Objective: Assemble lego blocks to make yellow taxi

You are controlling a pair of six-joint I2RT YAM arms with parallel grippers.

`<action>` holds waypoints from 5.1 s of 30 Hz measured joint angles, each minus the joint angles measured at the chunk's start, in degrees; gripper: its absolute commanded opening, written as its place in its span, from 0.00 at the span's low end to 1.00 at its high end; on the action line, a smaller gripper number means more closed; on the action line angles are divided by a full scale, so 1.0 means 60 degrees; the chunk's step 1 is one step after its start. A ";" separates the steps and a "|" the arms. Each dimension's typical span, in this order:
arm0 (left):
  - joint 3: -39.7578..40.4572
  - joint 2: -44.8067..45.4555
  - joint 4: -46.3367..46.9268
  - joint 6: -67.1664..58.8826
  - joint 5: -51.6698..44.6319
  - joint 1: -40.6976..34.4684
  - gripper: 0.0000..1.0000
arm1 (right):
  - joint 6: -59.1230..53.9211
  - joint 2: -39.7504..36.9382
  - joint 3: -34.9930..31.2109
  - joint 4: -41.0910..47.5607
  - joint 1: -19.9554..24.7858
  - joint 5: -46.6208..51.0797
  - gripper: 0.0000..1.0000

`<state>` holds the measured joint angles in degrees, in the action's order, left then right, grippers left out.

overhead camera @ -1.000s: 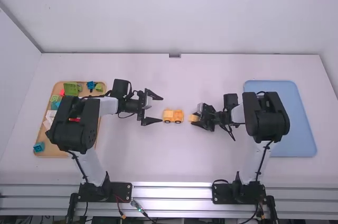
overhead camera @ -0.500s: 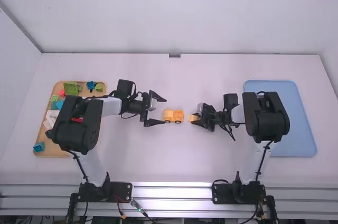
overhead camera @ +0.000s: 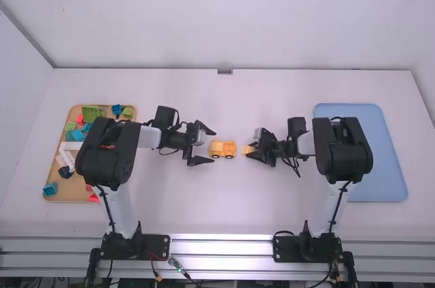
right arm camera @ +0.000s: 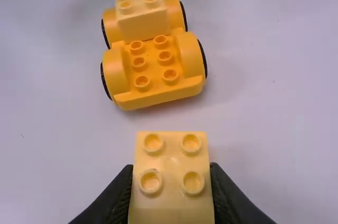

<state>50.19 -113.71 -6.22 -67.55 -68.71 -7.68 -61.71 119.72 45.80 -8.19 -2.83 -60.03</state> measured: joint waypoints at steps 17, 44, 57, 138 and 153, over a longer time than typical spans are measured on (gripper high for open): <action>0.0000 -0.0084 -0.0415 0.0000 0.0426 -0.0200 0.99 | -0.1180 -0.0812 0.0659 0.1636 -0.0397 -0.0189 0.00; 0.0000 -0.1512 -0.2943 0.2087 0.0474 -0.0794 0.95 | -0.0914 -0.0812 0.1184 0.1147 -0.2044 0.0514 0.00; 0.0000 -0.1512 -0.3005 0.2084 0.1005 -0.1009 0.76 | -0.0739 -0.0812 0.1184 0.1177 -0.2044 0.0648 0.00; 0.0040 -0.1512 -0.2656 0.2051 0.1279 -0.0998 0.40 | -0.0696 -0.0721 0.1231 0.1096 -0.2328 0.0852 0.00; 0.0073 -0.1512 -0.2619 0.2040 0.1282 -0.0998 0.41 | -0.0492 -0.0648 0.1231 0.1144 -0.2262 0.0754 0.00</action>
<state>50.63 -122.78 -21.93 -55.31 -61.01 -13.67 -64.66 115.83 53.19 -1.32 -16.40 -55.51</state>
